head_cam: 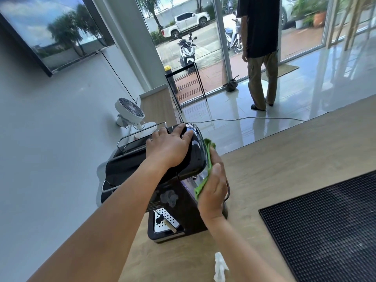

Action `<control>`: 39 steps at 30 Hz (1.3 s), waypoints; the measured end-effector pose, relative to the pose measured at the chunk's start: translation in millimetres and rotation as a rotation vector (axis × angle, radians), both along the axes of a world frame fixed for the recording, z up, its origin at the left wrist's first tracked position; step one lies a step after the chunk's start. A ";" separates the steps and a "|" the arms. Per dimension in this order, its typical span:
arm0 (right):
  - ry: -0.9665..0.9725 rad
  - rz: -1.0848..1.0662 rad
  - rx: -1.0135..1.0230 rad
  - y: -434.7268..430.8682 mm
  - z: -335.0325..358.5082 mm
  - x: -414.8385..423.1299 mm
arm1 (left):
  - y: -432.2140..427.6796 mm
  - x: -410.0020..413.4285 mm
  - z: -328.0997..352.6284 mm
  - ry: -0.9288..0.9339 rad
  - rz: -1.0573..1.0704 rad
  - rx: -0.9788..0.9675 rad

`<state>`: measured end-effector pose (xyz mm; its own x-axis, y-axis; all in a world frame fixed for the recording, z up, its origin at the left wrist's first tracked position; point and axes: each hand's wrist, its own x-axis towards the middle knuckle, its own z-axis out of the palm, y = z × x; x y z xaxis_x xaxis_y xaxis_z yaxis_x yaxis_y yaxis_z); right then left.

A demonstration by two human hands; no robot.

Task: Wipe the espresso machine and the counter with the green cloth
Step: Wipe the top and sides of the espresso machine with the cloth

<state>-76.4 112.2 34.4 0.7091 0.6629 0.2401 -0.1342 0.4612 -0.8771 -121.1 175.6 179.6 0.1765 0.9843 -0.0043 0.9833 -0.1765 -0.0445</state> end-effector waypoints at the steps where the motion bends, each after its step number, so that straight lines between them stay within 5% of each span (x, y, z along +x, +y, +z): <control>1: -0.007 -0.036 -0.072 -2.5 -23.1 -4.1 | -0.3 0.4 1.0 -0.009 -0.001 -0.004; 6: 0.158 -0.079 -0.495 -19.6 -68.1 -17.4 | -1.4 -0.3 0.2 -0.008 0.005 -0.003; 13: -0.107 -0.244 -0.025 -23.4 26.6 -39.5 | -2.3 1.5 1.7 -0.010 -0.005 0.012; 17: -0.240 -0.232 -0.218 -28.9 -49.0 -45.4 | -4.3 0.9 3.1 -0.035 -0.013 0.000; 21: 0.086 -0.058 -0.545 -41.0 -77.2 -56.8 | -6.8 0.5 4.2 -0.038 -0.017 -0.006; 23: 0.125 0.005 -0.489 -44.6 -48.1 -63.4 | -6.2 0.9 4.0 -0.041 -0.017 -0.008; 28: -0.241 -0.088 -0.109 -57.1 -2.1 -78.1 | -6.9 0.6 4.6 -0.042 -0.022 -0.005; 30: -0.347 -0.152 -0.145 -53.5 -34.9 -74.6 | -8.0 1.0 4.8 -0.042 -0.021 -0.009; 34: -0.210 -0.215 -0.351 -54.4 -86.0 -70.1 | -6.8 0.5 4.2 -0.031 -0.022 -0.008; 39: -0.287 -0.331 -0.231 -40.8 -21.6 -55.3 | -5.1 1.0 3.9 -0.024 -0.013 -0.001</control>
